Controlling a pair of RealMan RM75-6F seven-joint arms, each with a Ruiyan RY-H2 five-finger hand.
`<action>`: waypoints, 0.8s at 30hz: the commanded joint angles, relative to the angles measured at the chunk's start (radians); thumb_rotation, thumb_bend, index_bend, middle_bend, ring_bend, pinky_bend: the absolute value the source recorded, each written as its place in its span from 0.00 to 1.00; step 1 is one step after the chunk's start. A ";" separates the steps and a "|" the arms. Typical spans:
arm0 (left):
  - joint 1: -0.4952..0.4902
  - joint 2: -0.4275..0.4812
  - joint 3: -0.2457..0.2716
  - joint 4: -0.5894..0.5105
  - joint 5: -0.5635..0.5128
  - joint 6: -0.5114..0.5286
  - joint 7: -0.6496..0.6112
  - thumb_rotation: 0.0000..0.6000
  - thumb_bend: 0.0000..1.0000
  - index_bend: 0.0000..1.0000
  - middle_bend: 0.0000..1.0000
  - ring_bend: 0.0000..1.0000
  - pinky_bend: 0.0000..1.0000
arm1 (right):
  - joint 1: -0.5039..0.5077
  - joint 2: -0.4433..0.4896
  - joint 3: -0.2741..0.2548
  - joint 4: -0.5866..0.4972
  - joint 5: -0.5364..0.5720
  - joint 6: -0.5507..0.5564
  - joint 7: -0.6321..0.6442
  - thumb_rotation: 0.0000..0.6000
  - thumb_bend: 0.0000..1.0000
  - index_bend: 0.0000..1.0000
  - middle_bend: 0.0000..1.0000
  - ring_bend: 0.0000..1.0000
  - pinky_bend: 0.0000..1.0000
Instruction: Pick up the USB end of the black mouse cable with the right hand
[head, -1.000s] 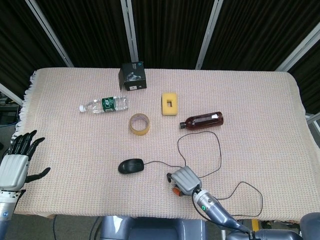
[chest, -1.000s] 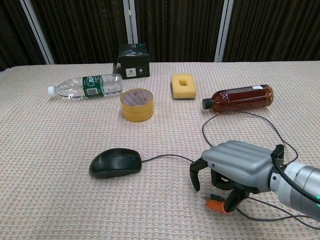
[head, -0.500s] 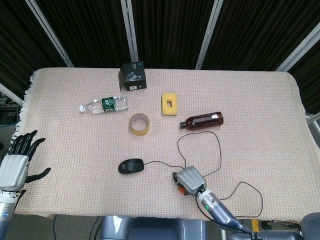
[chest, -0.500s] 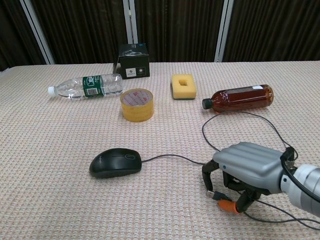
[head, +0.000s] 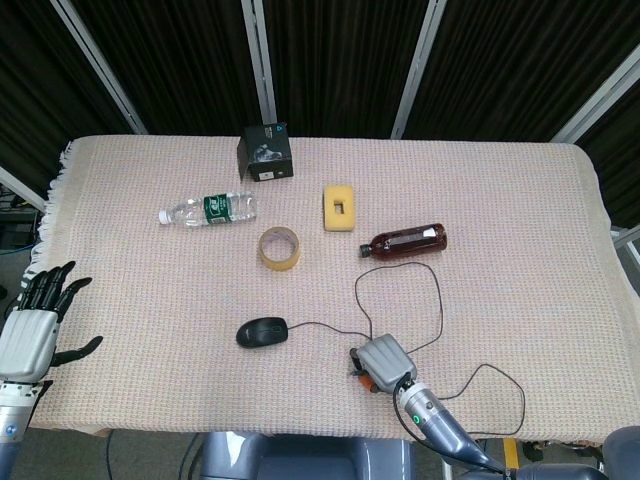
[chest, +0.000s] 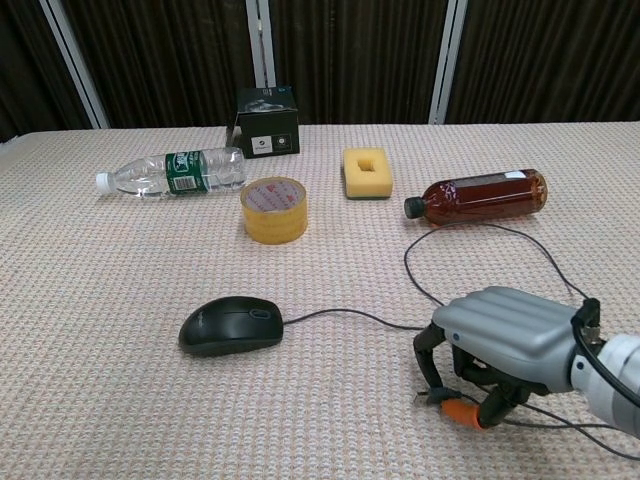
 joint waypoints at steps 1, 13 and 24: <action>-0.001 0.000 0.001 0.002 0.005 0.001 -0.004 1.00 0.15 0.18 0.00 0.00 0.00 | -0.003 -0.002 -0.003 0.006 -0.014 0.007 0.015 1.00 0.42 0.70 1.00 1.00 0.89; 0.001 -0.001 0.000 0.004 0.000 0.001 -0.009 1.00 0.16 0.18 0.00 0.00 0.00 | -0.020 0.030 0.071 -0.005 -0.173 0.128 0.228 1.00 0.43 0.71 1.00 1.00 0.89; 0.005 -0.006 -0.001 0.000 0.002 0.011 0.001 1.00 0.16 0.18 0.00 0.00 0.00 | -0.090 -0.054 0.175 0.157 -0.411 0.482 0.726 1.00 0.43 0.72 1.00 1.00 0.88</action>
